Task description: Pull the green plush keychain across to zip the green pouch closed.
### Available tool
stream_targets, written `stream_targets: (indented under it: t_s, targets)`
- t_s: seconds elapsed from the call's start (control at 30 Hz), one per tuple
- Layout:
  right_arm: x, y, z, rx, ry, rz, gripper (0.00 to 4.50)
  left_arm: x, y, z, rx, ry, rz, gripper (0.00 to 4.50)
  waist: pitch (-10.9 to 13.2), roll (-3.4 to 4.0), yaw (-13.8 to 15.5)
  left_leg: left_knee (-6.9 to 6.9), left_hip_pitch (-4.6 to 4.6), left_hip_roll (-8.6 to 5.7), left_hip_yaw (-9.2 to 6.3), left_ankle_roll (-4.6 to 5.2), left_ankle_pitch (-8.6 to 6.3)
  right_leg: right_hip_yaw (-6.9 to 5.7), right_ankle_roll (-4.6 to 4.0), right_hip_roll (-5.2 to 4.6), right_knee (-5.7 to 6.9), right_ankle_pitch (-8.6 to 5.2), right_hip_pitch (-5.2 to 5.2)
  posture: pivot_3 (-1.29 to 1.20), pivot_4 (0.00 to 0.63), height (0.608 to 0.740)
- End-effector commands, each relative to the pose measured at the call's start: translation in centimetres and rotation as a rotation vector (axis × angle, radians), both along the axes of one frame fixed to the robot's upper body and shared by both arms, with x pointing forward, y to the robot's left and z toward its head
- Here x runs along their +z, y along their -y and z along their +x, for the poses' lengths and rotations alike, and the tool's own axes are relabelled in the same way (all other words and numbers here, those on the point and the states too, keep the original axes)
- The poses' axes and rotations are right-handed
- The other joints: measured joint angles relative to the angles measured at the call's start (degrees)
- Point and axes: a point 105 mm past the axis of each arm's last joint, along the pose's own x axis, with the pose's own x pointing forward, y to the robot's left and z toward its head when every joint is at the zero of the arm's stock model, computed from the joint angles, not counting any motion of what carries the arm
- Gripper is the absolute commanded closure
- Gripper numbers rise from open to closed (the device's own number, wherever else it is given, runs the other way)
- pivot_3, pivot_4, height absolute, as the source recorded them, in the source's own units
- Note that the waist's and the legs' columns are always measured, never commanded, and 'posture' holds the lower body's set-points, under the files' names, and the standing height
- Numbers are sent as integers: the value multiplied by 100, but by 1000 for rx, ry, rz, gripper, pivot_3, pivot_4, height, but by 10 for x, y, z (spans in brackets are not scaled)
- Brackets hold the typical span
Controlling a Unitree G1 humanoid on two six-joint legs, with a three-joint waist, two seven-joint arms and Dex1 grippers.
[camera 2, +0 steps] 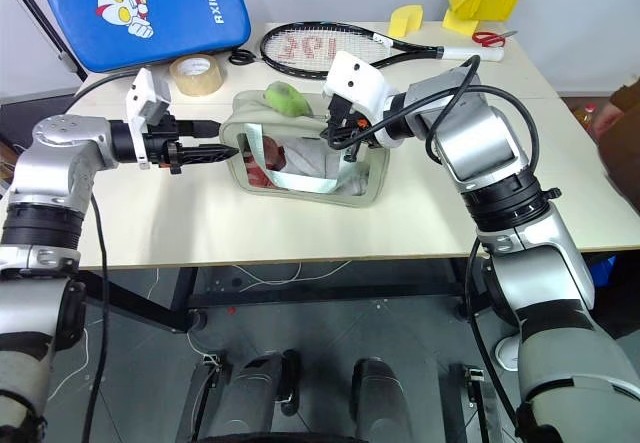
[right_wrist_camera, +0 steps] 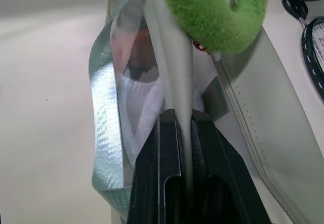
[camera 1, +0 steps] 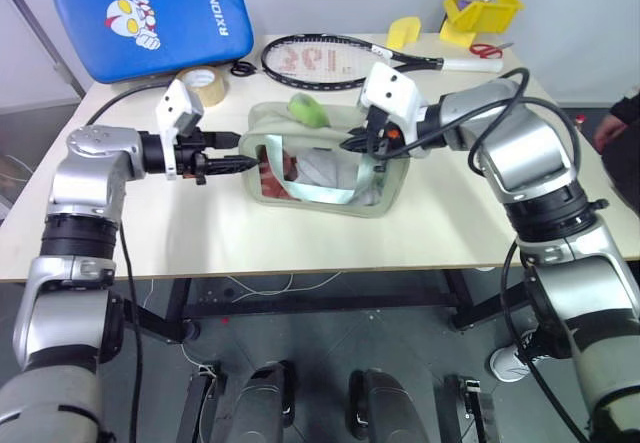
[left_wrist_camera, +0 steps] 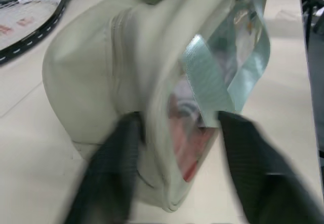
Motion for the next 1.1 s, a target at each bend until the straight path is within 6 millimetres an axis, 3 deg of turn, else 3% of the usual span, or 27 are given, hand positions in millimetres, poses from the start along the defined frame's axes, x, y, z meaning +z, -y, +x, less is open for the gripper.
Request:
stream_targets:
  t_s: [0.03, 0.07, 0.1, 0.13, 0.3, 0.4, 0.43, 0.63, 0.73, 0.93, 0.97, 1.1]
  targets:
    - [22, 2, -3, 5, 76, 33, 4500, 12, 7, -1, -16, 59, -4, 4036, 0, 0, -14, -2, 0, 0, 0, 0, 0, 0, 0, 0, 0, 0, -1, 0, 150, 740]
    - [22, 2, -3, 5, 76, 33, 4500, 11, 7, -1, -15, 59, -6, 4458, 0, 0, -16, -3, 0, 0, 0, 0, 0, 0, 0, 0, 1, 0, -2, 0, 150, 740]
    - [22, 3, -4, 9, 76, 30, 4500, 10, 7, 0, -10, 60, -5, 4458, 0, 0, -19, -3, 1, 1, 1, 0, 0, 0, 0, 1, 1, 0, -2, 0, 150, 740]
    - [21, 3, -5, 13, 78, 23, 4137, 10, 7, 0, -1, 61, -5, 4494, 0, 0, -21, -3, 1, 1, 1, 0, 0, 0, 0, 1, 1, 0, -2, 0, 150, 740]
    - [32, 4, -16, 43, 54, 74, 1961, 9, 8, 1, 20, 64, -14, 4500, 0, 0, -3, -2, 1, 1, 1, 0, 0, 0, 0, 0, 0, 0, -1, 0, 150, 740]
    - [56, -1, -19, 51, 94, 155, 348, 9, 9, -1, 32, 68, -21, 4500, 0, 0, -4, -1, 1, 1, 0, 0, 0, 0, 0, 0, 1, 0, 0, 0, 150, 740]
    - [60, -5, -20, 59, 103, 160, 60, 9, 10, -1, 35, 68, -24, 4500, 0, 0, -11, -1, 1, 1, 0, 0, 0, 0, 0, 0, 1, 0, 1, 0, 150, 740]
    - [57, -43, -12, 70, 109, 178, 60, 5, 8, -5, 48, 64, -31, 4500, 0, 0, -26, -6, 5, 2, 1, 0, 0, 1, 0, 1, 3, 0, 0, 0, 150, 740]
    - [52, -48, -4, 44, 115, 167, 869, 6, 7, -5, 55, 66, -34, 4500, 0, 0, 6, -4, 5, 1, 0, 0, 0, 0, 0, 1, 3, 0, 2, 0, 150, 740]
    - [55, -43, -3, 30, 114, 167, 4078, 7, 6, -6, 62, 69, -33, 4500, 0, 0, -20, -4, 3, 0, 0, 0, 0, 0, 0, 0, 3, 0, 1, 0, 150, 740]
    - [54, -41, -2, 23, 112, 164, 4420, 7, 5, -6, 64, 69, -33, 4500, 0, 0, -20, -5, 3, 0, 0, 0, 0, 0, 0, 0, 3, 0, 0, 0, 150, 740]
    - [51, -33, -3, 16, 104, 141, 4420, 6, 5, -4, 68, 69, -34, 4500, 0, 0, -15, -4, 3, 0, 2, 0, 0, 1, 0, 0, 2, 0, 0, 0, 150, 740]
